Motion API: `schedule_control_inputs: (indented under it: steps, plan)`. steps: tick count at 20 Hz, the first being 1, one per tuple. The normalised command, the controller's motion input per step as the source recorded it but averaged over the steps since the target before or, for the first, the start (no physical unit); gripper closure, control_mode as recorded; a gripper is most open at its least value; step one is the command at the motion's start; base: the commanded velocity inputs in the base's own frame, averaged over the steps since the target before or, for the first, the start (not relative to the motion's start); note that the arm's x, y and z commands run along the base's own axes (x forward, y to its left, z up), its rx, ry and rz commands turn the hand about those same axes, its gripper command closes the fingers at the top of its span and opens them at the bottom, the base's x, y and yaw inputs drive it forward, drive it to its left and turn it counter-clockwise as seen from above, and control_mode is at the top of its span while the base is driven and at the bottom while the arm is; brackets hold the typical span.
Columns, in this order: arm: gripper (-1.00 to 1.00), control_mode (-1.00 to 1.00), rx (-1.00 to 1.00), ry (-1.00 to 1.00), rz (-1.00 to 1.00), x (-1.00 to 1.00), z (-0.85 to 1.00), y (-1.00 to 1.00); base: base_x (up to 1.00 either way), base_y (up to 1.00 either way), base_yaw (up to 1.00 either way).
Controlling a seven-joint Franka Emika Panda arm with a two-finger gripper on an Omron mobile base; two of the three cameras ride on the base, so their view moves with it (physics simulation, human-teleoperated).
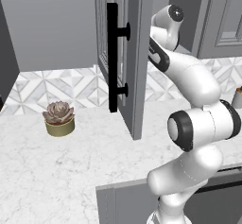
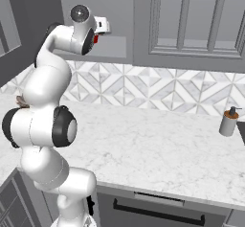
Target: Gather all objects into one cabinet and sort the glasses and bowls to opposite sides.
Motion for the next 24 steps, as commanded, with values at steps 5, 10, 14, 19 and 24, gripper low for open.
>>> schedule_control_inputs:
  steps: [5,10,14,19,24]
  plan:
    - [-1.0,-1.0,-0.01,0.0,0.0,0.06,0.0,0.02,0.0,0.0,0.0]
    - [-1.0,-1.0,-0.03,0.0,0.0,0.09,-0.05,0.08,0.0,0.0,0.0]
    - [1.0,-1.0,-0.07,0.0,0.0,0.14,-0.14,0.28,0.0,0.0,0.0]
    - [1.0,-1.0,-0.01,0.0,0.0,0.04,-0.06,0.09,0.0,0.0,0.0]
    - [1.0,-1.0,0.0,0.0,0.0,0.02,-0.03,0.0,0.0,0.0,0.0]
